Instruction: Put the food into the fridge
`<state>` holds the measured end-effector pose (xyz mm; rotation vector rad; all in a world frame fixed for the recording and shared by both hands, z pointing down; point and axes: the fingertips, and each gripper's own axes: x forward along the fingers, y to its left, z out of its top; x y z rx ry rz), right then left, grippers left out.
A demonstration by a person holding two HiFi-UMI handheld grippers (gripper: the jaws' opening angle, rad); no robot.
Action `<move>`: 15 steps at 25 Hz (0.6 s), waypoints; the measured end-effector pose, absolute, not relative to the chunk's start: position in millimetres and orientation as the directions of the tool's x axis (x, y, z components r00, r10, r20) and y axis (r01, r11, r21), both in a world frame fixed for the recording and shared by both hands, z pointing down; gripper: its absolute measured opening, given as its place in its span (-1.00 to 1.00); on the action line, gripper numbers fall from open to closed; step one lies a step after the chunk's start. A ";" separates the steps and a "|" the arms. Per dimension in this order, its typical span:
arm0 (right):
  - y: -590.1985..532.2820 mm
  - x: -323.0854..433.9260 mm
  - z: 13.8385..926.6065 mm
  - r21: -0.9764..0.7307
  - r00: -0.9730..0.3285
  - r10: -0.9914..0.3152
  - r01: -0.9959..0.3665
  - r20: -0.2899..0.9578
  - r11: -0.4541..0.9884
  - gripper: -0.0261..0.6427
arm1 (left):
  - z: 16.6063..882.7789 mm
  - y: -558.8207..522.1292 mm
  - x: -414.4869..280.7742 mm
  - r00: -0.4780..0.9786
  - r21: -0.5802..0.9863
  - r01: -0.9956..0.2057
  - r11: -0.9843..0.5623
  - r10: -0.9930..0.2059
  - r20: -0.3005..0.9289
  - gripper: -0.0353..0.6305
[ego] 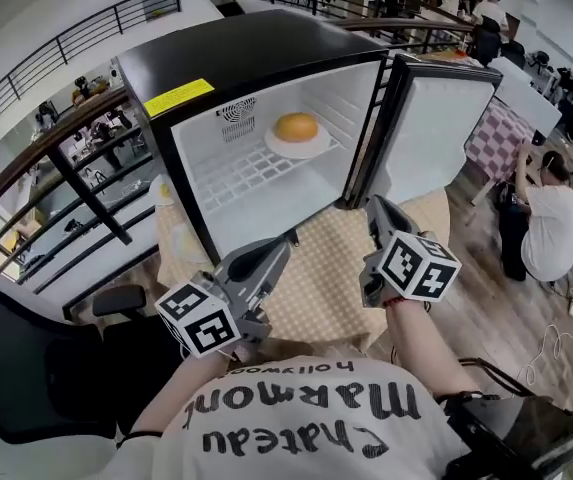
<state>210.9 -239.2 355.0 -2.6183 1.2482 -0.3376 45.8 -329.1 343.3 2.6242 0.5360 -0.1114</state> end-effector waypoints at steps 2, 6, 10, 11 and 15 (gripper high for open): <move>-222.2 207.4 358.6 -0.280 0.592 -0.796 -0.748 0.131 -0.602 -0.88 | 341.9 -312.2 42.9 0.929 0.426 0.371 -0.825 0.329 -0.172 -0.88; -182.4 203.6 368.1 -0.270 0.557 -0.815 -0.769 0.158 -0.579 -0.88 | 341.6 -270.9 38.6 0.939 0.425 0.343 -0.838 0.296 -0.174 -0.88; -142.5 194.7 373.6 -0.263 0.515 -0.841 -0.799 0.167 -0.541 -0.88 | 342.1 -228.9 31.9 0.955 0.423 0.295 -0.857 0.246 -0.167 -0.88; -133.9 188.0 375.4 -0.259 0.507 -0.845 -0.804 0.169 -0.534 -0.88 | 343.6 -220.3 26.0 0.957 0.423 0.286 -0.860 0.237 -0.165 -0.88; -116.2 161.7 382.6 -0.241 0.474 -0.864 -0.830 0.171 -0.503 -0.88 | 351.8 -199.1 1.0 0.966 0.423 0.252 -0.871 0.199 -0.165 -0.88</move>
